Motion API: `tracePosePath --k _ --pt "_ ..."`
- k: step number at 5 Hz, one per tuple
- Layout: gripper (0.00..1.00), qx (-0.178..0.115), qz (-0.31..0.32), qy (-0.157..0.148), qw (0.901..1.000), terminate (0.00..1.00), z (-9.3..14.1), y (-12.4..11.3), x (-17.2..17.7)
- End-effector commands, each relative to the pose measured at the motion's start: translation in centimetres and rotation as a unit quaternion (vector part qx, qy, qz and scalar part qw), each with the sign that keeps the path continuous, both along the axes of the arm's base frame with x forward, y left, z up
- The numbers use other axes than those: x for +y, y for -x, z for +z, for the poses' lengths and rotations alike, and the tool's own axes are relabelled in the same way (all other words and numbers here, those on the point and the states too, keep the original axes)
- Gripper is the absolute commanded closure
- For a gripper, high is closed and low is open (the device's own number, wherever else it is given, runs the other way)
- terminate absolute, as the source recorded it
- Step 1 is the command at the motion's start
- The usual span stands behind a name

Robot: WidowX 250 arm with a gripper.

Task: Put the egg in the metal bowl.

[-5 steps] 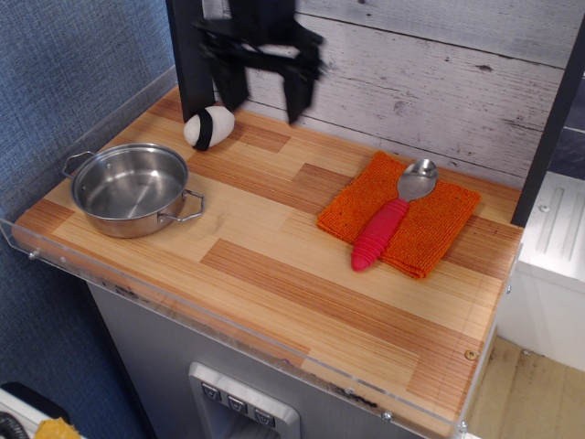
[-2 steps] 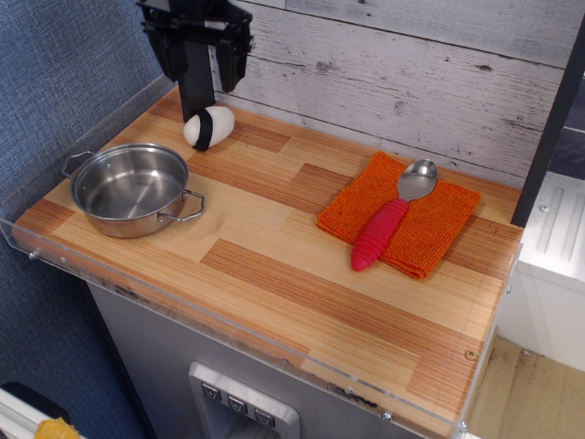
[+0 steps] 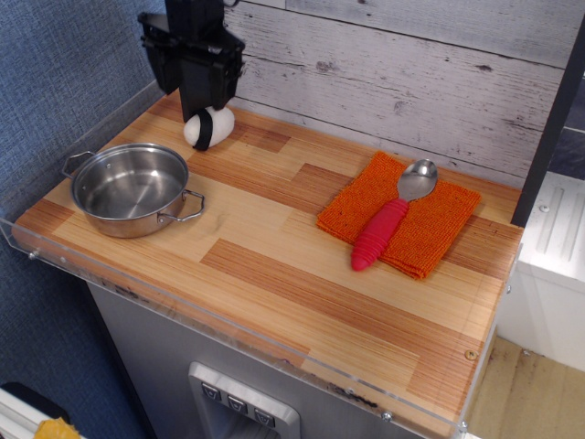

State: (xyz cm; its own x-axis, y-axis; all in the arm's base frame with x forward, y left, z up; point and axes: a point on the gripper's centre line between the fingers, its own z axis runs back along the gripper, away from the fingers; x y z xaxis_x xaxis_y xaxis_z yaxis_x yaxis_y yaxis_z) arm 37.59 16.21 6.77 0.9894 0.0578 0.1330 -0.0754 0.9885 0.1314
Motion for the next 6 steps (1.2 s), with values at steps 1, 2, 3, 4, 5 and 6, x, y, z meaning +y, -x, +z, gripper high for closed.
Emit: tracePosePath --k 1,2,3,4,5,6 --pt "0.00 -0.021 0.014 -0.005 0.9997 0.00 0.0 -0.4 1.2" --pt "0.00 -0.019 0.027 0.008 0.9994 0.00 -1.2 0.0 1.6" --pt "0.00 -0.029 0.033 0.015 0.9989 0.00 -2.1 0.2 1.9" --pt "0.00 -0.022 0.039 0.029 0.9986 0.00 -3.0 0.3 2.0" --pt "1.00 -0.038 0.038 0.037 0.9979 0.00 -2.8 0.4 2.0" --pt "1.00 -0.050 0.036 0.031 0.9976 0.00 -1.7 0.6 1.7"
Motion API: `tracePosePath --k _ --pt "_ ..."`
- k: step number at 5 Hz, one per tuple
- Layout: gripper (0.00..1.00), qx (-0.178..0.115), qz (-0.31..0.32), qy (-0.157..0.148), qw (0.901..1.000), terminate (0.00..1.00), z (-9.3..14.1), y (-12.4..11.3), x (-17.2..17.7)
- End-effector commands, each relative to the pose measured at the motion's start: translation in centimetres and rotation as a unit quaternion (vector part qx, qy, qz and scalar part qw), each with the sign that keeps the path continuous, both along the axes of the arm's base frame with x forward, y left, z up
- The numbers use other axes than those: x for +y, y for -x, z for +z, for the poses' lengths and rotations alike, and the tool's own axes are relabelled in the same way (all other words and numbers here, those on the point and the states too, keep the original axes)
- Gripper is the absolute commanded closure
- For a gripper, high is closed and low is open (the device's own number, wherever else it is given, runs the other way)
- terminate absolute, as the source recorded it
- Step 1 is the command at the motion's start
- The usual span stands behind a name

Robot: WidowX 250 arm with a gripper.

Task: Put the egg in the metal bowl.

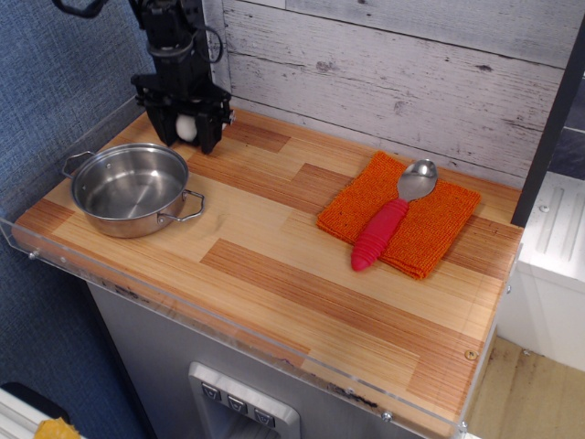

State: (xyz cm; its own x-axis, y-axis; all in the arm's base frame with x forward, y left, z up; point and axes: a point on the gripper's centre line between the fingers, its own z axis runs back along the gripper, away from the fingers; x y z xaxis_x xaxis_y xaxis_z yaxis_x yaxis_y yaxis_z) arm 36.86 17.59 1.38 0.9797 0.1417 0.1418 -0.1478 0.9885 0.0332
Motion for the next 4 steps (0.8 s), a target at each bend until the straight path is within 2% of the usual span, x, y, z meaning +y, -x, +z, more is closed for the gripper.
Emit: tracePosePath --k 1,2,3,4 --pt "1.00 -0.048 0.001 -0.018 0.9987 0.00 4.2 0.0 0.2" --pt "1.00 -0.081 -0.004 -0.022 0.9965 0.00 7.0 0.2 -0.3" --pt "1.00 -0.120 -0.008 -0.023 0.9925 0.00 10.7 1.9 -1.9" --pt "1.00 -0.117 -0.024 -0.001 0.9929 0.00 11.9 4.8 -2.6"
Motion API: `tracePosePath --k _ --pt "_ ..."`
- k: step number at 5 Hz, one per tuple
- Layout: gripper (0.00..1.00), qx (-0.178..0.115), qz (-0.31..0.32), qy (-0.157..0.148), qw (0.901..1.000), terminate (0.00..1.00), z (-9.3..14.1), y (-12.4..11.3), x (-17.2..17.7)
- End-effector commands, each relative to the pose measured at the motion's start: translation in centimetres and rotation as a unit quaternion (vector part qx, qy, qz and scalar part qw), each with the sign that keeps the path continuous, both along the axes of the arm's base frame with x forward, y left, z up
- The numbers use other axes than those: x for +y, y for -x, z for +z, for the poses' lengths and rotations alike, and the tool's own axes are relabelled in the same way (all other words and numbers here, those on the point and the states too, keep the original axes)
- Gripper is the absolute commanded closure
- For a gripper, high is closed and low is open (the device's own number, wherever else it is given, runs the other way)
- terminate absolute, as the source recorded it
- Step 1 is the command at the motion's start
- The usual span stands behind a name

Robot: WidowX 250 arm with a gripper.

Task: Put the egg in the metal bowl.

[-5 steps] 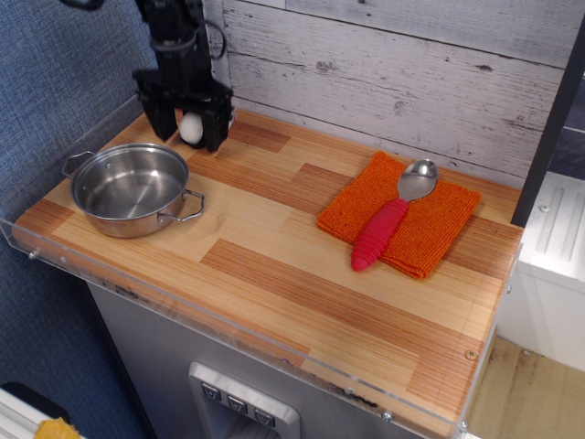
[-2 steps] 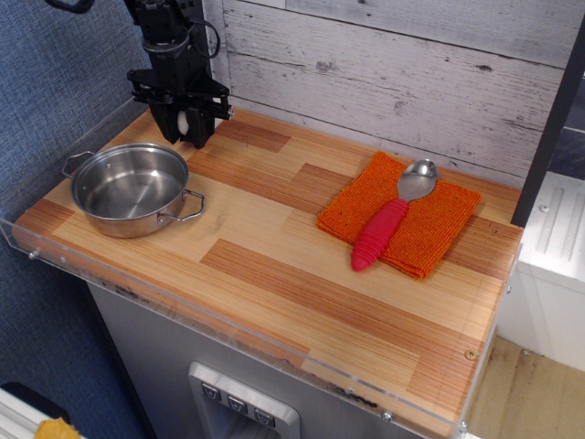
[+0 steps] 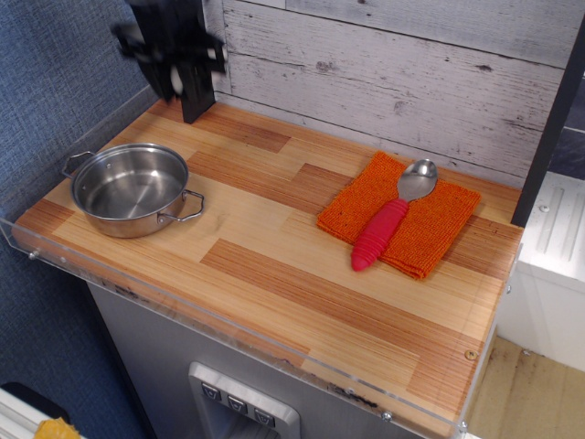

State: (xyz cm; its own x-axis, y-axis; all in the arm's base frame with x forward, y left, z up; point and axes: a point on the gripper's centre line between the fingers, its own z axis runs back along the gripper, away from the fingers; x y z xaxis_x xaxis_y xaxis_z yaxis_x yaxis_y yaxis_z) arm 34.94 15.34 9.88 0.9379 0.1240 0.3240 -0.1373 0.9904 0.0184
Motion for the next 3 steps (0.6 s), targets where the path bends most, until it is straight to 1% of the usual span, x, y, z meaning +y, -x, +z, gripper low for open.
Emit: tracePosePath --k 1,2,3 --pt "1.00 -0.002 -0.009 0.029 0.9995 0.00 2.3 5.9 0.2" --pt "1.00 0.020 -0.001 0.042 0.9989 0.00 0.8 7.8 0.9" --pt "1.00 0.031 0.004 0.057 0.9979 0.00 -0.3 9.1 1.9"
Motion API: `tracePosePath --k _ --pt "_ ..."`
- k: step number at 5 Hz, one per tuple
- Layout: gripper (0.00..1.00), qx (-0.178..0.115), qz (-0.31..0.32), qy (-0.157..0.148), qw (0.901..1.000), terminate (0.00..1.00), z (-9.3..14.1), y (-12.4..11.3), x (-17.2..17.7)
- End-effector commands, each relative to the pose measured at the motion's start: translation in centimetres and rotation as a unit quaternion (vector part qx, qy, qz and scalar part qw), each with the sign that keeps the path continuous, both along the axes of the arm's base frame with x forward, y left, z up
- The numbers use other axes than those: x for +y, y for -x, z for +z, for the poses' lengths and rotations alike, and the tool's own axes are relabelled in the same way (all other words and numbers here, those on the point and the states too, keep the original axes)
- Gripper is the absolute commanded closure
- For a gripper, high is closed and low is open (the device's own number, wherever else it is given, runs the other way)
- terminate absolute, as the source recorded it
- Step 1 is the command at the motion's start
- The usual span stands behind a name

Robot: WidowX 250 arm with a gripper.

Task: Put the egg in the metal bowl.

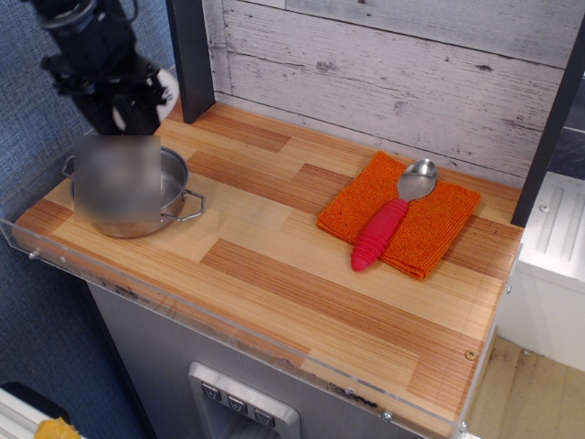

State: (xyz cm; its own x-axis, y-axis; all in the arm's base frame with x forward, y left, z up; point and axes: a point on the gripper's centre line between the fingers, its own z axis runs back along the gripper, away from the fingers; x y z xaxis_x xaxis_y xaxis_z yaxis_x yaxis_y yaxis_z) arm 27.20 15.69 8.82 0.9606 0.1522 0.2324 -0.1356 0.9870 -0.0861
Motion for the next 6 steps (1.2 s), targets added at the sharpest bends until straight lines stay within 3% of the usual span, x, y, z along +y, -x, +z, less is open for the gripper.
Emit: tracePosePath --k 1,2,4,5,6 --pt "1.00 0.003 0.013 0.006 0.9999 0.00 -0.2 1.5 2.2" --pt "0.00 0.016 0.016 0.008 0.9997 0.00 -0.7 1.4 2.2" --pt "0.00 0.019 0.003 -0.007 0.9998 0.00 -0.2 1.0 1.4" --pt "0.00 0.006 -0.021 -0.042 0.9989 0.00 2.5 0.6 -0.4" --pt "0.00 -0.009 -0.055 -0.045 0.9974 0.00 5.0 -0.2 -2.5"
